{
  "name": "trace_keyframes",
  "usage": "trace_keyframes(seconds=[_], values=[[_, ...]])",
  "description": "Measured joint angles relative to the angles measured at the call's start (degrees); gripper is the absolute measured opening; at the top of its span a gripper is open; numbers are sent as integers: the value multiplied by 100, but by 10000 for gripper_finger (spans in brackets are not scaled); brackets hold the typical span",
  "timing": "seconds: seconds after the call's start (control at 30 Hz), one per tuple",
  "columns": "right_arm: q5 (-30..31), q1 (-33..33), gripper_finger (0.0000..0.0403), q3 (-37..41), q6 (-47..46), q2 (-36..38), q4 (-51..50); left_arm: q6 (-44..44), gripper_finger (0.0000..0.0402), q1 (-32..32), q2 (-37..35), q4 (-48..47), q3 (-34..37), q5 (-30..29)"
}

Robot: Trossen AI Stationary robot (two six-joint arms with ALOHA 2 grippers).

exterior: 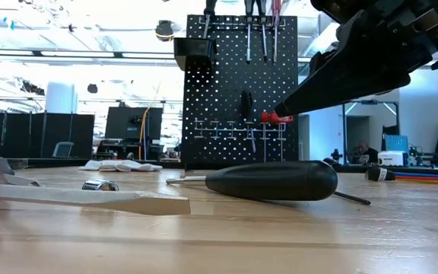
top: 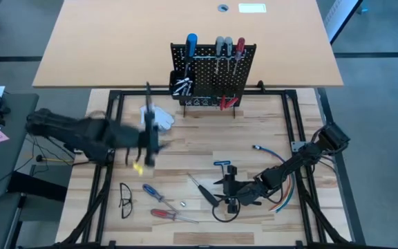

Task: Hang tools onto peg board
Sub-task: Put the socket wrench on the pegboard bin

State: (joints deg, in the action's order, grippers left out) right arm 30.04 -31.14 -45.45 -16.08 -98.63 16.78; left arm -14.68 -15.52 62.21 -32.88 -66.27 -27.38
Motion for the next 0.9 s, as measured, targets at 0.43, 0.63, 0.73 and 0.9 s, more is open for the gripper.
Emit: trace_keyframes(seconds=[0.43, 0.63, 0.73, 0.9], values=[[-4, 78, 216, 0, 57, 0, 249, 2049, 125, -2221, 2162, 2083, 1675, -256], [-4, 119, 216, 0, 98, -2, 259, 2145, 141, -1934, 3352, 3303, 1464, 951], [-4, 119, 216, 0, 114, -2, 258, 2063, 163, -1718, 3760, 3379, 1323, 1545], [-3, 129, 216, 0, 113, -2, 255, 1729, 207, -1464, 3915, 3359, 1232, 2098]])
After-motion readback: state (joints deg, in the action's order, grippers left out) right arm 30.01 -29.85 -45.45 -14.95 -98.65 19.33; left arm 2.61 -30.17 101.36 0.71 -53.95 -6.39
